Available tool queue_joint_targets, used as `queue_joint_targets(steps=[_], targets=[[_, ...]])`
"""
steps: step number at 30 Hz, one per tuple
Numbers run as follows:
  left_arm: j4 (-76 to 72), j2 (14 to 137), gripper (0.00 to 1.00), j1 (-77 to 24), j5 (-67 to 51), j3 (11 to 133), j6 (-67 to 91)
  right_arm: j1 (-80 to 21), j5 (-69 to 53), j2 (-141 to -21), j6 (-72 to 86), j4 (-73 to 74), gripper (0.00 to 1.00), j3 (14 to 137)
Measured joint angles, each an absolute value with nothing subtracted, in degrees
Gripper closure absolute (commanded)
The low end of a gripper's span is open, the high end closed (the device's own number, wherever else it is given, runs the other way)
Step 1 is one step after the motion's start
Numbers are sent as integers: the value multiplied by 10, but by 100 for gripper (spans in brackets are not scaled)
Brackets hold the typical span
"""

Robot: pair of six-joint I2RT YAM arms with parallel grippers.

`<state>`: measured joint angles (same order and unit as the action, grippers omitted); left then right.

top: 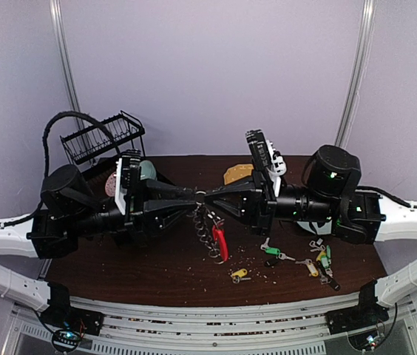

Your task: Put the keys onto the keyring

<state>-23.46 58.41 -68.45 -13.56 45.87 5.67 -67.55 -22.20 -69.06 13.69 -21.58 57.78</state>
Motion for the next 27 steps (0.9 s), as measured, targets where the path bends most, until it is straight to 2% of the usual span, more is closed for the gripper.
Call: queue_joint_targets(steps=[8,10,15,16,18,19,27], targets=[[-217,601,91,-684,-128,472,56,-675,-225,-691,137,-216,100,578],[-218,603,100,-684,-129,475,57,-675,-226,-691,137,-217,100,578],[-218,603,100,-685,-137,475,59,-675,-225,-691,134,-220,100,578],[-218,603,100,-685,-137,475,58,-675,-225,-691,134,-220,98,578],[-216,602,100,-685,-136,475,55,-675,-225,-691,132,-219,73,578],[-212,599,100,-685,-133,475,50,-675,-225,-691,131,-216,65,578],[-129,548,100,-705,18,475,-89,-675,-214,-644,90,-139,56,578]])
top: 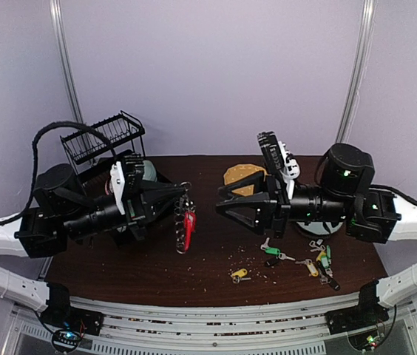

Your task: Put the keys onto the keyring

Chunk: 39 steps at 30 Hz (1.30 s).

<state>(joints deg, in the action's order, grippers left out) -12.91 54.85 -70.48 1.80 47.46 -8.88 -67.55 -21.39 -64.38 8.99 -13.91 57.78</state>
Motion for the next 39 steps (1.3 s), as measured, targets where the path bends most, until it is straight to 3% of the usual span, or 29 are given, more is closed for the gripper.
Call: queue_joint_targets(steps=[7,14,20,29,39], targets=[[-164,559,100,-827,203,448,-323,-675,-207,-643,84,-69,55,629],[-235,572,100,-865,258,389,-452,-662,-237,-654,107,-30,53,656],[-165,578,100,-867,243,417,-435,-655,-290,-674,24,44,53,699],[-2,572,100,-866,178,528,-313,-649,-290,-741,-104,215,62,851],[91,576,100,-859,76,568,-285,-691,-275,-630,-113,193,64,705]])
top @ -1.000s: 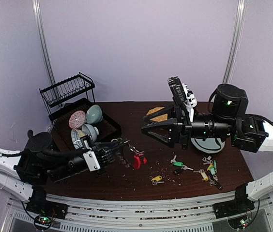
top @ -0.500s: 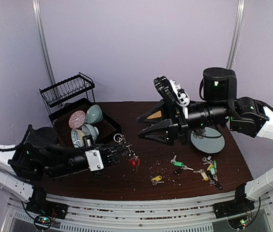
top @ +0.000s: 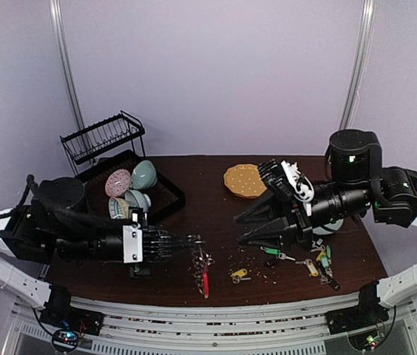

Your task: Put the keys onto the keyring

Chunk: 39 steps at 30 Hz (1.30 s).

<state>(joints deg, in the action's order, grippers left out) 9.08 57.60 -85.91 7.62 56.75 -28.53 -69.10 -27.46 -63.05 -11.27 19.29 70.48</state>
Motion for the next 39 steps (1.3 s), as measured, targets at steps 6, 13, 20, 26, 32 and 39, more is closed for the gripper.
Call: queue_joint_targets(steps=[6,13,20,26,32,39], targets=[[122,582,100,-859,60,582,-286,-702,-272,-671,-149,157,72,709],[126,603,100,-859,77,605,-289,-707,-269,-691,-182,119,68,707],[125,611,100,-859,94,605,-296,-708,-266,-688,-202,91,72,697],[117,611,100,-859,99,605,-301,-708,-266,-691,-211,93,79,697],[119,611,100,-858,101,605,-301,-707,-267,-698,-214,94,81,697],[119,611,100,-858,103,605,-301,-708,-269,-699,-215,96,76,697]])
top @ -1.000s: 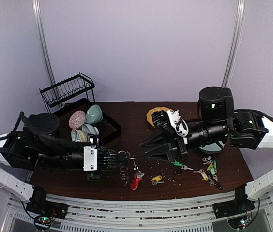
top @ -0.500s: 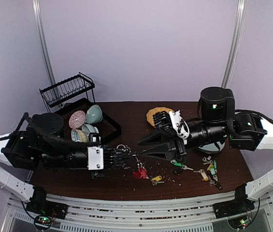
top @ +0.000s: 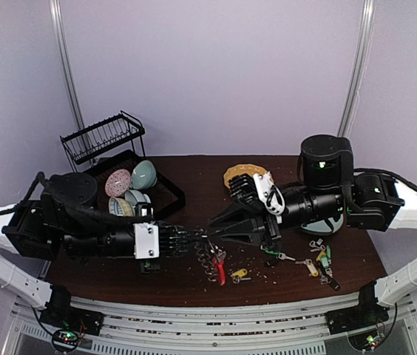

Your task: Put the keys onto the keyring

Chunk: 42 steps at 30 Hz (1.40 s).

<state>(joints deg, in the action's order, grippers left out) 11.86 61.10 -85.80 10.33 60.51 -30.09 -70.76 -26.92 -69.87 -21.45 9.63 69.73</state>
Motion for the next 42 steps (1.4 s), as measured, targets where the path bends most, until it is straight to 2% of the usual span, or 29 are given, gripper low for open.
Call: queue_joint_targets(steps=[2,11,12,14,19,23,27,30,36,39,42], targets=[[119,611,100,-858,105,605,-301,-707,-269,-699,-215,97,75,697],[105,605,100,-858,111,605,-296,-708,-274,-701,-211,98,85,688],[106,604,100,-858,111,605,-295,-708,-274,-701,-210,97,85,688],[106,604,100,-858,111,604,-294,-707,-275,-701,-207,96,75,688],[77,600,100,-858,127,591,-290,-706,-262,-695,-186,84,69,678],[-33,578,100,-863,186,512,-329,-674,-253,-673,-132,50,63,651],[-232,597,100,-870,274,411,-445,-604,-244,-655,-13,3,72,635],[-393,655,100,-870,316,366,-528,-584,-232,-664,79,-8,74,647],[-738,853,100,-871,383,357,-708,-582,-232,-718,247,7,71,703],[-803,931,100,-871,405,371,-783,-582,-230,-721,301,31,72,703],[-828,952,100,-871,417,373,-811,-582,-221,-720,328,56,73,705]])
